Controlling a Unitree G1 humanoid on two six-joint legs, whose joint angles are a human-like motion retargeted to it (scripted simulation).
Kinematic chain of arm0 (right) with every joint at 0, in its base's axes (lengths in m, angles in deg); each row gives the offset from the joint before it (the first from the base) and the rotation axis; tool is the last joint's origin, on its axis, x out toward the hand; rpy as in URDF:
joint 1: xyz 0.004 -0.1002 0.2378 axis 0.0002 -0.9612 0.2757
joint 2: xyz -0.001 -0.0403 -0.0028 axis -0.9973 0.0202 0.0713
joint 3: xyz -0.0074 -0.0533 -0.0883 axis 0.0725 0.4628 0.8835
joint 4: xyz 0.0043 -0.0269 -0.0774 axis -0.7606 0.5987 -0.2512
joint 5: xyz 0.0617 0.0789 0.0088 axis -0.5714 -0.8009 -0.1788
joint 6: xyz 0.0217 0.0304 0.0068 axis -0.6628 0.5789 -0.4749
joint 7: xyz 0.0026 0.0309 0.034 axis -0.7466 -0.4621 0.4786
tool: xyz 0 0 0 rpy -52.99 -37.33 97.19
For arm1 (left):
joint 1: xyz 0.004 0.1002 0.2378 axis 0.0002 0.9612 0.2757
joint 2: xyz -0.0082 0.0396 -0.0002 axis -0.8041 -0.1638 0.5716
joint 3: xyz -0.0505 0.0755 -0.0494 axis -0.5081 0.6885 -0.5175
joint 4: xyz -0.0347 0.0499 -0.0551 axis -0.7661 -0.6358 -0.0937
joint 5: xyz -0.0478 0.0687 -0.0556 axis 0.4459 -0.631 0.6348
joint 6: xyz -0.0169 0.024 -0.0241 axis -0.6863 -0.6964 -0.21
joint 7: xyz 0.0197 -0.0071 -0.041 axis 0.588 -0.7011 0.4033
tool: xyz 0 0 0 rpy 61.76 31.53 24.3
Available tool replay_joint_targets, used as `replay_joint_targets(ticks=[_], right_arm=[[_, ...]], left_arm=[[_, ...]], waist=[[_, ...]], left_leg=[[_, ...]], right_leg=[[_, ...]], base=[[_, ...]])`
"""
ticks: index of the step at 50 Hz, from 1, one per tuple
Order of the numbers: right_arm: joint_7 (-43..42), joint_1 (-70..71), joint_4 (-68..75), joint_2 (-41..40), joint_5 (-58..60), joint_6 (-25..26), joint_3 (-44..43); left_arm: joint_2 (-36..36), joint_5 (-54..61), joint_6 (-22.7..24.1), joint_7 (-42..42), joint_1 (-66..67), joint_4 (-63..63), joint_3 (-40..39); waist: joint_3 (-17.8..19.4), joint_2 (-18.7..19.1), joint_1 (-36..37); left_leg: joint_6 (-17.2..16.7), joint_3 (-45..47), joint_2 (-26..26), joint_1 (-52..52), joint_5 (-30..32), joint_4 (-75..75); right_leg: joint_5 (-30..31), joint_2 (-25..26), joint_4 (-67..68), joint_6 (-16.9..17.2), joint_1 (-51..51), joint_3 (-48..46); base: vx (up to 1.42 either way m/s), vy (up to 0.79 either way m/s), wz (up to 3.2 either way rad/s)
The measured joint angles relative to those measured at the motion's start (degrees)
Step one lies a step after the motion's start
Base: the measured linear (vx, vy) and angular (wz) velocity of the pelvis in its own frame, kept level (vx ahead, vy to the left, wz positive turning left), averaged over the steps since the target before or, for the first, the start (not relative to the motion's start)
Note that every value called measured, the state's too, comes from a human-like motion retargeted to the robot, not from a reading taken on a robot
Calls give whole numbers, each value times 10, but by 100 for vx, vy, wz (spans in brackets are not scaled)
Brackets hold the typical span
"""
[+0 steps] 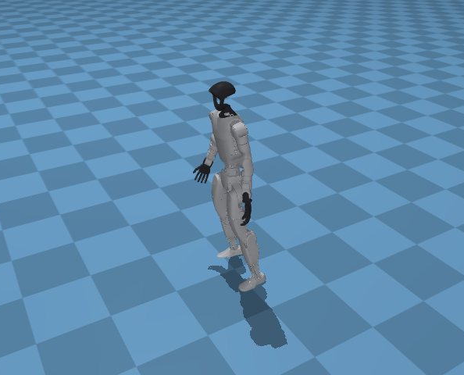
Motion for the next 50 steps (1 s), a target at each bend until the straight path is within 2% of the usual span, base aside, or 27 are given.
replay_joint_targets(ticks=[14, 19, 24, 30, 35, 40, 45, 48, 50], right_arm=[[-58, -57, 79, 5, -64, 0, -119], [-85, -45, 109, 24, -111, 5, -166], [-122, 3, 163, 87, -170, 25, -216], [-172, 121, 231, 232, -209, 50, -242], [-180, 279, 232, 350, -202, 51, -167], [-166, 510, 190, 393, -180, 32, 11], [-164, 705, 111, 337, -186, 6, 196], [-169, 769, 40, 277, -215, -19, 288], [-134, 791, -23, 240, -243, -35, 344]], left_arm=[[7, 61, -1, 14, 49, -34, -74], [-14, 93, -14, 6, 47, -45, -116], [-94, 97, -45, -1, 13, -81, -155], [-270, 39, -71, 4, -78, -116, -149], [-438, -19, -73, 4, -206, -108, -65], [-566, -38, -56, 7, -424, -73, 87], [-592, 9, -25, 9, -658, 26, 259], [-571, 75, 3, 28, -777, 115, 366], [-547, 114, 24, 19, -841, 177, 425]], waist=[[7, 3, -4], [6, 5, -5], [0, 6, -6], [-13, 8, -10], [-38, 11, -14], [-64, 16, -27], [-92, 27, -38], [-100, 30, -36], [-106, 30, -38]], left_leg=[[-4, 3, 3, -2, 2, -3], [-7, 5, 4, -1, 2, -4], [-10, 6, 5, 2, 1, -4], [-15, 5, 7, 6, 1, -4], [-16, 3, 6, 2, 3, -4], [-16, -1, 5, -5, 7, -3], [-16, -2, 4, -13, 9, -2], [-16, 0, 8, -10, 8, -1], [-16, -2, 5, -14, 10, -1]], right_leg=[[2, 4, -4, 0, -3, 1], [4, 6, -6, 0, -2, 2], [4, 6, -7, 0, 1, 2], [3, 7, -7, 0, 6, 0], [6, 7, -8, 0, 4, -3], [8, 7, -7, 0, -1, -7], [11, 6, -7, 0, -6, -10], [5, 7, 16, 0, -17, -6], [11, 6, -3, 0, -10, -9]], base=[[0, 0, 0], [0, 0, 0], [0, 0, 0], [0, 0, 0], [0, 0, 0], [0, 0, 0], [0, 0, 0], [0, 0, 0], [0, 0, 0]])
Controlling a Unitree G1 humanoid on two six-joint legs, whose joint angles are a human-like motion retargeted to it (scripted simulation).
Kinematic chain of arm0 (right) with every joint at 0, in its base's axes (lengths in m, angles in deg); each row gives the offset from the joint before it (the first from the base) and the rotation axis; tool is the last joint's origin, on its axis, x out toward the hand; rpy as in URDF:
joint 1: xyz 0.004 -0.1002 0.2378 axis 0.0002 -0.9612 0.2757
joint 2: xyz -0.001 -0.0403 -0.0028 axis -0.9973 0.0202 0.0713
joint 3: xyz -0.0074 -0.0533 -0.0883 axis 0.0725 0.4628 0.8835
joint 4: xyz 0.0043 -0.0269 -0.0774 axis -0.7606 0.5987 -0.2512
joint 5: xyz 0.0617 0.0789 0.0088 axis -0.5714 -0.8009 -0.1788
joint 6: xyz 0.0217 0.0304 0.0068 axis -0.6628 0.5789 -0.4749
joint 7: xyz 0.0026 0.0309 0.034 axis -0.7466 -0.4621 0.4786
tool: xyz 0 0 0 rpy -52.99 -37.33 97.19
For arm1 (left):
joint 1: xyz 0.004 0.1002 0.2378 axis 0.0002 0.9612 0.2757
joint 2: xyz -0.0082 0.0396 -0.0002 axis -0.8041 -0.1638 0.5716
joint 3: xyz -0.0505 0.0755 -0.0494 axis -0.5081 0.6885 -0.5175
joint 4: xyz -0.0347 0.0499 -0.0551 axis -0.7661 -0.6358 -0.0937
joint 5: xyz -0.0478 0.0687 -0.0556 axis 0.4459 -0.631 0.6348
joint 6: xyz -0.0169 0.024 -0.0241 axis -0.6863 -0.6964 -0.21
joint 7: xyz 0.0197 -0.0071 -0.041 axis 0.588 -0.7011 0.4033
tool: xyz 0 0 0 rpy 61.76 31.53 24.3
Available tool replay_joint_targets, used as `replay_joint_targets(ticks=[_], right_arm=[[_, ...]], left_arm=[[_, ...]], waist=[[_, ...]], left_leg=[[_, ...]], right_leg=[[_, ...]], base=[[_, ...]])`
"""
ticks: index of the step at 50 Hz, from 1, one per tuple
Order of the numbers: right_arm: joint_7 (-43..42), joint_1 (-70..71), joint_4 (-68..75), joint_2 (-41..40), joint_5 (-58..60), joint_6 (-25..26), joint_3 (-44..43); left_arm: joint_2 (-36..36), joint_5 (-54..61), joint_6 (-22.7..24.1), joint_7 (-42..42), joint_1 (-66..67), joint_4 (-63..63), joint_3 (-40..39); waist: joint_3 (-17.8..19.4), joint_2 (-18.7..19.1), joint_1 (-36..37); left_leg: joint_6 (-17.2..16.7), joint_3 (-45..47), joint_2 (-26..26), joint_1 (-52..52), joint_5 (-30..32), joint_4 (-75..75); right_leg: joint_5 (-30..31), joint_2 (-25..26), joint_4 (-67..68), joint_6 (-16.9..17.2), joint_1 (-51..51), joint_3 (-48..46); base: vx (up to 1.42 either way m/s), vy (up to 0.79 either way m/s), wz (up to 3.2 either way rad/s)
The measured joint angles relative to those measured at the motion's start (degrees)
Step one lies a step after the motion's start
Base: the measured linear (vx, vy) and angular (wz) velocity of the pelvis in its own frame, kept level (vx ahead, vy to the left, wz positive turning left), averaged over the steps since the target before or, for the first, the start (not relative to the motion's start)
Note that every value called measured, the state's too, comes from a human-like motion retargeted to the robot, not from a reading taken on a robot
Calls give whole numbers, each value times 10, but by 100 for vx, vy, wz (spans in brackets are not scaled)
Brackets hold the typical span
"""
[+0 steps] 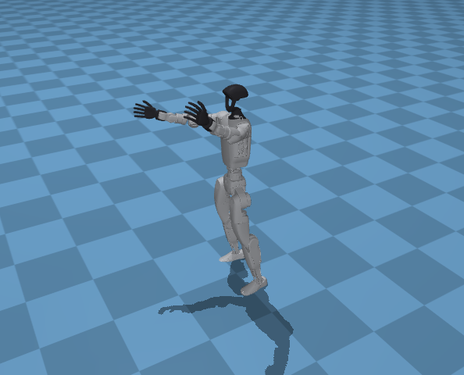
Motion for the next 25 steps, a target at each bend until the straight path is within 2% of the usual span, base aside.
replay_joint_targets(ticks=[2, 6, 12, 17, 25], right_arm=[[14, 16, -58, -31, -1, -9, 51], [101, 38, -174, -83, 8, -15, 128], [186, 74, -278, -150, 32, -22, 206], [196, 96, -317, -184, 35, -28, 243], [198, 105, -334, -197, 40, -21, 266]], left_arm=[[28, 34, 18, -9, -52, 62, 50], [84, 79, 41, -52, -123, 183, 129], [155, 118, 49, -119, -185, 307, 198], [188, 141, 54, -131, -217, 352, 236], [198, 148, 45, -138, -231, 367, 266]], waist=[[-2, -1, 1], [-6, -2, 9], [-10, 0, 12], [-9, -1, 15], [-7, -1, 15]], left_leg=[[0, 0, 0, 0, 0, 0], [0, 4, 6, 3, -3, 1], [0, 3, 4, -1, -3, 2], [0, 4, 5, -1, -3, 2], [0, 4, 5, 1, -4, 3]], right_leg=[[2, 1, -3, 0, 1, 0], [-5, 3, 20, 0, -11, 5], [2, 3, -3, 0, -2, 4], [2, 4, -2, 0, -3, 5], [1, 4, -1, 0, -1, 5]], base=[[0, 0, 0], [0, 0, 0], [0, 0, 0], [0, 0, 0], [0, 0, 0]])
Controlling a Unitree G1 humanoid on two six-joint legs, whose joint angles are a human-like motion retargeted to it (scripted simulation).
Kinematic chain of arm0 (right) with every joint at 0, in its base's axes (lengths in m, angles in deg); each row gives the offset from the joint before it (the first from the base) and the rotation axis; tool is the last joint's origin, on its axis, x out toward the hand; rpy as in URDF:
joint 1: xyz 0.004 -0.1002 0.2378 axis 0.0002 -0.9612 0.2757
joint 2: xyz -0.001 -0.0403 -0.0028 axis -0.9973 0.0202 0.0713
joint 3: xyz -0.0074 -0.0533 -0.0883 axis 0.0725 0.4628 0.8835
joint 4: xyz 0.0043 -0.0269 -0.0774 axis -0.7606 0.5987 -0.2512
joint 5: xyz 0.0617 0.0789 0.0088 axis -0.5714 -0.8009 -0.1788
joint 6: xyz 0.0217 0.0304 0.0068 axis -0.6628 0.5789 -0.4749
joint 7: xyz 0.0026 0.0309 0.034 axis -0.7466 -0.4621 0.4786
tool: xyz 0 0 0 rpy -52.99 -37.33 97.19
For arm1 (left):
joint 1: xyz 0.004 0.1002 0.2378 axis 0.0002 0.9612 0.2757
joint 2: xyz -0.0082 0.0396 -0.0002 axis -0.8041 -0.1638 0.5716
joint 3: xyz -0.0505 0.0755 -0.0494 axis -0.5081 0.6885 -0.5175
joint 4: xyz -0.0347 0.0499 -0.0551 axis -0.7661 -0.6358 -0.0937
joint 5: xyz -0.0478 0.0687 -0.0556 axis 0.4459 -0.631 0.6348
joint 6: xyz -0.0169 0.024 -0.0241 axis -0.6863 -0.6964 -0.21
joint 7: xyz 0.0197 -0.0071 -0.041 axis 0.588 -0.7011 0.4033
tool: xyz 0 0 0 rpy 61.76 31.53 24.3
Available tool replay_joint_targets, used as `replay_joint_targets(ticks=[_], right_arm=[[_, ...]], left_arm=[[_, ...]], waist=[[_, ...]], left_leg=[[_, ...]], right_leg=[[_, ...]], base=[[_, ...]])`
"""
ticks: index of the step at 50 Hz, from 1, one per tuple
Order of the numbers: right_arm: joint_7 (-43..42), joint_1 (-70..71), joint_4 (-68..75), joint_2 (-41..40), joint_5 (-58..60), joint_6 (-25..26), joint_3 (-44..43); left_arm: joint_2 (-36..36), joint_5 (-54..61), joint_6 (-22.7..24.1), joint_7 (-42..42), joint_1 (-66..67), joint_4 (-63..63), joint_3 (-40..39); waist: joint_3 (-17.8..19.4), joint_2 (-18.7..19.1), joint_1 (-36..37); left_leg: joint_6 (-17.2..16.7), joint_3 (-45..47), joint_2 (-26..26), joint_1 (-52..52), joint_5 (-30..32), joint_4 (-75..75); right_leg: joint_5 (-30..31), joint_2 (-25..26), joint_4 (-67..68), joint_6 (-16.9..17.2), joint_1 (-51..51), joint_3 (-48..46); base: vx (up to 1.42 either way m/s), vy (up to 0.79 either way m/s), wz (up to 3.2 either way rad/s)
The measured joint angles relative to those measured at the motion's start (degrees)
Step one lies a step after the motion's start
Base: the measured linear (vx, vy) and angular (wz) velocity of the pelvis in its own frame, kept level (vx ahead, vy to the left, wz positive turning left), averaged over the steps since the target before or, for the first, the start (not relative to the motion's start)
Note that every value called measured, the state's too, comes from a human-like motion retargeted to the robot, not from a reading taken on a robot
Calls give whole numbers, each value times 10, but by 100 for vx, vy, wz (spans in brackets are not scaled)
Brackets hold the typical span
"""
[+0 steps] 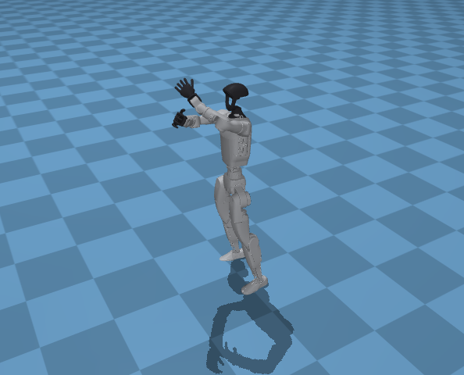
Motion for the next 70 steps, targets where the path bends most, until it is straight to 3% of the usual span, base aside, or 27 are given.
replay_joint_targets(ticks=[3, 5, 7, 24, 37, 54, 62, 70], right_arm=[[0, 0, 0, 0, 0, 0, 0], [6, -6, -3, -3, 21, 17, 4], [11, -9, -2, -7, 33, 19, 3], [13, -27, -9, -2, 31, 27, 3], [25, -36, -17, 7, 24, 33, -2], [21, -42, -19, 46, 8, 19, -17], [13, -94, -4, 125, 14, 18, -60], [-54, -228, 42, 192, 32, -6, -200]], left_arm=[[0, 0, 0, 0, 0, 0, 0], [6, -8, -36, -19, 17, -6, -8], [0, -14, -42, -26, 21, -5, -8], [25, 3, -56, -32, 88, 32, -8], [58, -10, -56, -29, 113, 19, -32], [29, -11, -45, -16, 136, -42, -82], [-7, -33, -30, 21, 171, -111, -150], [-64, -95, -30, 76, 282, -193, -295]], waist=[[0, 0, 0], [1, 2, -4], [2, 2, -9], [7, -6, -12], [6, -10, -8], [8, -11, -8], [10, -11, 0], [41, -15, 0]], left_leg=[[0, 0, 0, 0, 0, 0], [0, -2, -3, 4, -1, 1], [0, -2, -3, 4, -2, 1], [0, 0, 0, 6, -1, 2], [0, 1, 2, 7, -1, 3], [1, 4, 4, 3, 1, 3], [0, 2, 1, 4, 2, 3], [0, 0, -2, 18, 1, 1]], right_leg=[[0, 0, 0, 0, 0, 0], [-1, -3, 1, 0, 5, 0], [-1, -4, -1, 0, 6, 0], [1, 0, -1, 0, 7, 3], [2, 2, -1, 0, 7, 6], [1, 4, 11, 0, -5, 7], [3, 3, -1, 0, 4, 5], [0, 1, -2, 0, 20, 2]], base=[[0, 0, 0], [0, 0, 0], [0, 0, 0], [0, 0, 0], [0, 0, 0], [0, 0, 0], [0, 0, 1], [0, 0, 0]])
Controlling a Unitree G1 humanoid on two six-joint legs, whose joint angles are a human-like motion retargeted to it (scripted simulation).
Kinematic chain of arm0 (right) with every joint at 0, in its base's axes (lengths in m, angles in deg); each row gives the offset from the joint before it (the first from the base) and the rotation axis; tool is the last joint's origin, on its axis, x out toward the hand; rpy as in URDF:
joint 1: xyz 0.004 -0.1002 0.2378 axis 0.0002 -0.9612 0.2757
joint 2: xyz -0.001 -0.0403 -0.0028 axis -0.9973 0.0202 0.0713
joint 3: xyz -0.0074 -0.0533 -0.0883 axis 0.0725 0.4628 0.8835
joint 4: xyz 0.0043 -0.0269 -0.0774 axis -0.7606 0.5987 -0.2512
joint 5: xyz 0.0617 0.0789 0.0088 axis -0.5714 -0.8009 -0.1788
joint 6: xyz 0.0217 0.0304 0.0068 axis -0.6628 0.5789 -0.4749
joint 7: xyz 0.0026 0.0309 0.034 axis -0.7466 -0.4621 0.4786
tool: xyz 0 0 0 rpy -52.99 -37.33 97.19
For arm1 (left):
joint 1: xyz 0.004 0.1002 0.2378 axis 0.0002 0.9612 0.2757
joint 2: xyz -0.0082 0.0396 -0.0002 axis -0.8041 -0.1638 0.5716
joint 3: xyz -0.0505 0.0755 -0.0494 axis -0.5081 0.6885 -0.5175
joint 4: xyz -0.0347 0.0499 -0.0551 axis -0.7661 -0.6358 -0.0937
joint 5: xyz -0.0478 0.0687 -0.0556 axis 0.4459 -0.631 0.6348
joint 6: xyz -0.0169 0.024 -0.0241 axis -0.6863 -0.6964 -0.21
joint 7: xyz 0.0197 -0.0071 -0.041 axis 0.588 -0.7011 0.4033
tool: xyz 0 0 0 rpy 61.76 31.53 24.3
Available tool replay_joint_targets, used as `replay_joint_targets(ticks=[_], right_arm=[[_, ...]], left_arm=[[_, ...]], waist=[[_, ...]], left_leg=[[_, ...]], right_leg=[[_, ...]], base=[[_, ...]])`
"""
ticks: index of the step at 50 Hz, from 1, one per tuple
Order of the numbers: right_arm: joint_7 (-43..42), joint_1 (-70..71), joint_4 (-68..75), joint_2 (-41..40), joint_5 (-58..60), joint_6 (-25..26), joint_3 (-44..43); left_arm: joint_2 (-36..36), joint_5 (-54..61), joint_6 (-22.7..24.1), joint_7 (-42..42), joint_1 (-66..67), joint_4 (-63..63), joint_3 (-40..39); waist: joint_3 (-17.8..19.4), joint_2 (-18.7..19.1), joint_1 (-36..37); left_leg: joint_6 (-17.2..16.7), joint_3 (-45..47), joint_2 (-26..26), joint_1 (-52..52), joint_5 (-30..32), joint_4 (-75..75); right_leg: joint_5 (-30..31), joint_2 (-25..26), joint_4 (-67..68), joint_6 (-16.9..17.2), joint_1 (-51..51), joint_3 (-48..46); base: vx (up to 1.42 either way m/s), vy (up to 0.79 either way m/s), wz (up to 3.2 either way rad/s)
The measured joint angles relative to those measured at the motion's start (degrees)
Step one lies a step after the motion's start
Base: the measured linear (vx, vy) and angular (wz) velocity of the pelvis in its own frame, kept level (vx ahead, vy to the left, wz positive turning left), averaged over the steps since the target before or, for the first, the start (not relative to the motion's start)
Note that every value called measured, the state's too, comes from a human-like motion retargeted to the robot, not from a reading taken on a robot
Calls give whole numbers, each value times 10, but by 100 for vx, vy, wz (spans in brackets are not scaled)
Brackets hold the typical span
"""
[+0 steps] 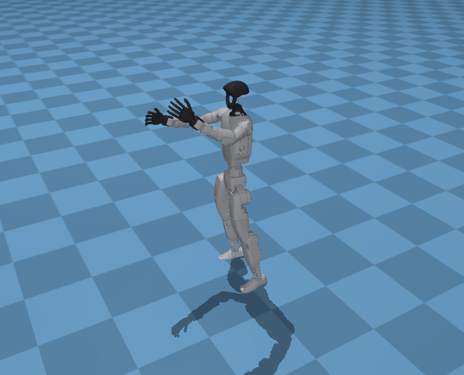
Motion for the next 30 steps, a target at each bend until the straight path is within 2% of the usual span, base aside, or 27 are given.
replay_joint_targets(ticks=[7, 15, 22, 30], right_arm=[[-58, -191, 78, 15, 36, 10, -159], [-80, -407, 207, -47, 162, 57, -277], [-69, -553, 326, -152, 266, 90, -327], [-27, -661, 381, -254, 267, 92, -352]], left_arm=[[3, -63, -21, 45, 212, -84, -173], [112, -87, -59, 38, 484, -200, -341], [243, -152, -78, 7, 652, -317, -420], [357, -179, -67, 12, 780, -381, -454]], waist=[[29, -5, 6], [57, -11, 10], [71, -19, 10], [84, -26, 16]], left_leg=[[0, -1, -1, 10, -1, -1], [0, 0, -1, 16, -3, -2], [5, -2, -5, 12, -4, -4], [10, -1, -6, 5, -4, -5]], right_leg=[[-4, -2, 1, 0, 10, -1], [-8, -4, 1, 0, 15, 0], [-11, -7, 2, 0, 10, 1], [-11, -9, 3, 0, 2, 2]], base=[[0, 0, 0], [0, 0, 0], [0, 0, 0], [0, 0, 0]])
